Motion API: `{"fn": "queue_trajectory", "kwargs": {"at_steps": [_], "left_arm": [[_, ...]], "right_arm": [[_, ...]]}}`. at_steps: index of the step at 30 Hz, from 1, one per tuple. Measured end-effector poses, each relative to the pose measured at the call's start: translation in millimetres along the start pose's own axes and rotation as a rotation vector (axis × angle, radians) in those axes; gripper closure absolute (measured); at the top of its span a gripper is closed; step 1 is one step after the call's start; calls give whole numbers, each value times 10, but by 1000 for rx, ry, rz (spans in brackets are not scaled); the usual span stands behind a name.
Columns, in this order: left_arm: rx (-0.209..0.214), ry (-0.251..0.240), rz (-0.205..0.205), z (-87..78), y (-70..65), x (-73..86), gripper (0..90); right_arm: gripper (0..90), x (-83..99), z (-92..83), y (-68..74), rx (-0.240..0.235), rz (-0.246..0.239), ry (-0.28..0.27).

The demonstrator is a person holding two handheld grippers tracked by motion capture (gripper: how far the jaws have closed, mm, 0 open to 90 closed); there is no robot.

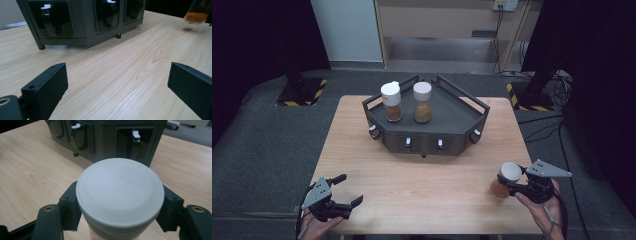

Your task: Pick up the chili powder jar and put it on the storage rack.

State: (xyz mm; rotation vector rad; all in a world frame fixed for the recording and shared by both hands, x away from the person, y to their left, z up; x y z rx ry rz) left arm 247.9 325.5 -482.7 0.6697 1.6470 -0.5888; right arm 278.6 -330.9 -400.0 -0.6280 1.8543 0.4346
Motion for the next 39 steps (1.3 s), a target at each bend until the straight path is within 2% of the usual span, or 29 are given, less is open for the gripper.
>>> {"fn": "queue_trajectory", "kwargs": {"at_steps": [6, 14, 21, 39], "left_arm": [[0, 1, 0, 0, 0, 0, 19], [1, 1, 1, 1, -1, -1, 19], [1, 1, 0, 1, 0, -1, 19], [2, -1, -3, 2, 3, 1, 20]], "right_arm": [[334, -188, 101, -4, -44, -12, 0], [334, -480, 216, 44, -95, -51, 8], [334, -717, 304, 75, -137, -47, 9], [334, -1404, 544, 101, -157, -68, 16]]}}
Point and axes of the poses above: each handheld gripper's, and its own axes: z roughly forward along the jaws, x roughly out of its underside, y roughly to its left, the point moved 9 cm from there along z, roughly forward along the jaws, and after that the axes turned 9 degrees about -y, right-handed, at the moved point
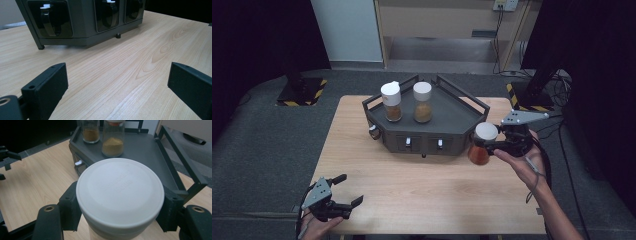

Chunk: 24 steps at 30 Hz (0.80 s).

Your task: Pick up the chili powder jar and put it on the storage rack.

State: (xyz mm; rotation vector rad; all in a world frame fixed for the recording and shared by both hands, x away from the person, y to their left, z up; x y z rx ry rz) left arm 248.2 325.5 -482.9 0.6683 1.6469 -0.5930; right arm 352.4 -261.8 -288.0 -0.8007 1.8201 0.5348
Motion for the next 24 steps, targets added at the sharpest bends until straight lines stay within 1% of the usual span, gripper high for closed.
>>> {"fn": "queue_trajectory", "kwargs": {"at_steps": [2, 14, 17, 23, 24], "left_arm": [[0, 0, 0, 0, 1, 1, 19], [1, -1, -1, 0, 2, 1, 20], [2, 0, 0, 1, 2, 1, 19], [3, -2, -2, 1, 4, 2, 19], [3, -2, -2, 1, 4, 2, 19]], "right_arm": [[334, -65, 31, 5, 5, -7, 1], [334, -391, 276, -53, 8, -11, -6], [334, -434, 313, -65, 8, -7, -12], [334, -559, 472, -109, 14, -1, -13], [334, -559, 472, -109, 14, -1, -13]]}}
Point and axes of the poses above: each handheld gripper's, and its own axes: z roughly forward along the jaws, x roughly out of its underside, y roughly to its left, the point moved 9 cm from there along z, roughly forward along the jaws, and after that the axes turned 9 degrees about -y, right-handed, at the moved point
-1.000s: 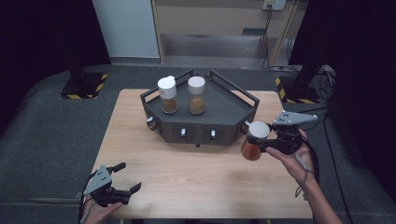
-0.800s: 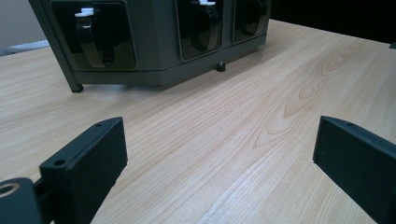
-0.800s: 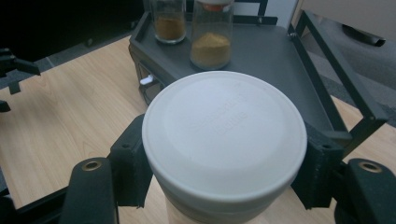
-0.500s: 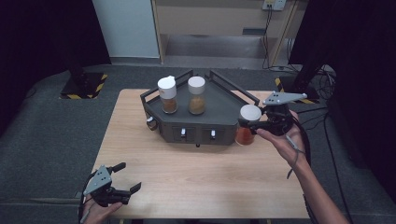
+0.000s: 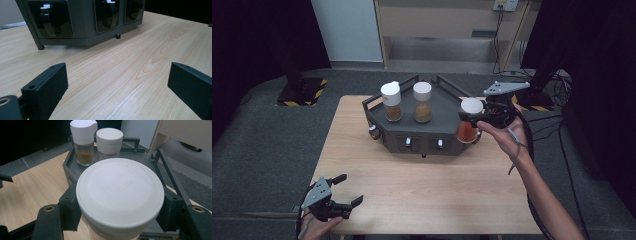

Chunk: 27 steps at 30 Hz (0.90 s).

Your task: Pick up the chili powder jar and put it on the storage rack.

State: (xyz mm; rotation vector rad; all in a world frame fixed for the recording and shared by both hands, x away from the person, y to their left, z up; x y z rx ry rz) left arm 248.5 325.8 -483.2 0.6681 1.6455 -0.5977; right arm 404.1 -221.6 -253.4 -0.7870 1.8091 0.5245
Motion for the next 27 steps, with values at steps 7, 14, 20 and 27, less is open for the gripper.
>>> {"fn": "queue_trajectory", "kwargs": {"at_steps": [7, 14, 20, 27], "left_arm": [[0, -1, -2, 0, 2, 1, 19], [1, -2, -3, 0, 7, 4, 20], [1, -3, -3, 3, 9, 7, 20], [1, -5, -5, 5, 8, 10, 20]], "right_arm": [[334, -108, 203, -73, 19, 12, 0], [334, -196, 429, -150, 60, 17, 6], [334, -189, 612, -240, 92, 26, 6], [334, -138, 744, -322, 122, 47, -6]]}}
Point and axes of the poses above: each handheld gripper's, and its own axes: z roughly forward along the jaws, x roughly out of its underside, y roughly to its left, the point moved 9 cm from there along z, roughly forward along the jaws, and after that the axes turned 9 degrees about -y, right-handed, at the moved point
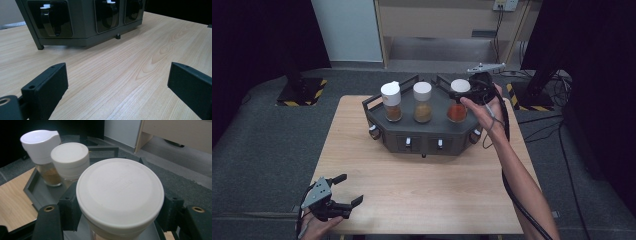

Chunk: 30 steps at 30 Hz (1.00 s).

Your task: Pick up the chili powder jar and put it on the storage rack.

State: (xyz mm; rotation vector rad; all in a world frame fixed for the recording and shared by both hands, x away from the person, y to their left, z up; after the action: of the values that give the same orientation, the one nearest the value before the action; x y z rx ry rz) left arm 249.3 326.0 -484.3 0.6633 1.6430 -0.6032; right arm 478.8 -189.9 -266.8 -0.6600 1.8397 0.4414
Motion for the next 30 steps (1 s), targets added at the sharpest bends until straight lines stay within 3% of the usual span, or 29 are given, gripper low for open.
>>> {"fn": "queue_trajectory", "kwargs": {"at_steps": [10, 30], "left_arm": [[0, 1, -1, -1, 5, 1, 20], [1, -2, 1, -4, 6, 1, 20]], "right_arm": [[334, 81, 167, -57, 35, 25, -6], [333, 211, 342, -59, 37, 34, 3]]}}
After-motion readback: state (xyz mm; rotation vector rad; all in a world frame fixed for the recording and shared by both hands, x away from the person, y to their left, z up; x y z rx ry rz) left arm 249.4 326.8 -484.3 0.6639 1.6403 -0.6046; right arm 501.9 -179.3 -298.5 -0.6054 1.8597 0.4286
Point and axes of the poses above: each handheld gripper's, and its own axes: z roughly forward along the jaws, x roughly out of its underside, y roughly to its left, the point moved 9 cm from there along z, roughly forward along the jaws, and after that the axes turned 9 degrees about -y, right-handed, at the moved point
